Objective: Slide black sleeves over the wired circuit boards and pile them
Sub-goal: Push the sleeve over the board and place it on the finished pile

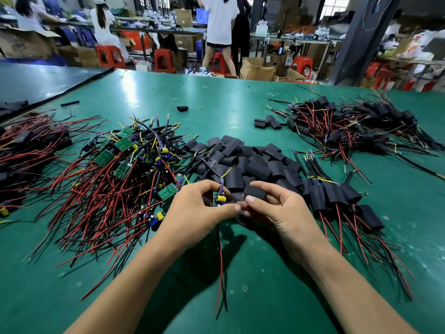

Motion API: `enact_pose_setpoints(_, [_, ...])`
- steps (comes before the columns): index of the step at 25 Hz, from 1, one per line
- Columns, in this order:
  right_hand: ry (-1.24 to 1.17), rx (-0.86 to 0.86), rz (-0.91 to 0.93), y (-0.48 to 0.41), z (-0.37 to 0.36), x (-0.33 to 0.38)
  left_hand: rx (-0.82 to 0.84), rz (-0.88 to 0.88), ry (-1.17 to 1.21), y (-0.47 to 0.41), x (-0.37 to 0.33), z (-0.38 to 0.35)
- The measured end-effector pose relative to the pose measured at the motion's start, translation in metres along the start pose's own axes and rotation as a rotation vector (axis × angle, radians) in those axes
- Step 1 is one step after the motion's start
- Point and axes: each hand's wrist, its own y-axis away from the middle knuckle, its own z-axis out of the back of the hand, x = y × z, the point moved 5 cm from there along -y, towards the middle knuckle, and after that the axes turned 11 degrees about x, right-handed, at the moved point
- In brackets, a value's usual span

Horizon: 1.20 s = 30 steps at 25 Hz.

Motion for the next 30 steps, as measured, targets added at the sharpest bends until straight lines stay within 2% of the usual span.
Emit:
enact_pose_setpoints(4, [0.005,-0.021,0.045,0.001,0.000,0.006,-0.099,-0.080,0.176,0.002,-0.008,0.011])
enact_pose_setpoints(9, [0.084,-0.007,0.035,0.001,-0.001,0.006,0.011,-0.188,0.607,0.003,-0.020,0.007])
enact_pose_setpoints(12, [0.098,-0.036,0.051,-0.001,0.004,0.008,-0.029,-0.272,0.559,0.006,-0.027,0.010])
enact_pose_setpoints(15, [0.089,-0.108,0.075,-0.003,0.014,0.009,-0.197,-0.318,0.459,0.008,-0.028,0.021])
enact_pose_setpoints(18, [0.054,-0.187,0.109,-0.003,0.024,0.012,-0.332,-0.241,0.551,0.005,-0.017,0.033])
enact_pose_setpoints(22, [0.039,-0.232,0.108,-0.004,0.032,0.011,-0.390,-0.119,0.789,0.000,-0.003,0.039])
enact_pose_setpoints(27, [0.059,-0.156,0.059,-0.007,0.025,0.004,-0.430,-0.076,0.995,-0.005,0.006,0.040])
enact_pose_setpoints(30, [0.059,-0.090,0.072,-0.006,0.019,0.006,-0.436,-0.068,1.020,-0.006,0.009,0.040])
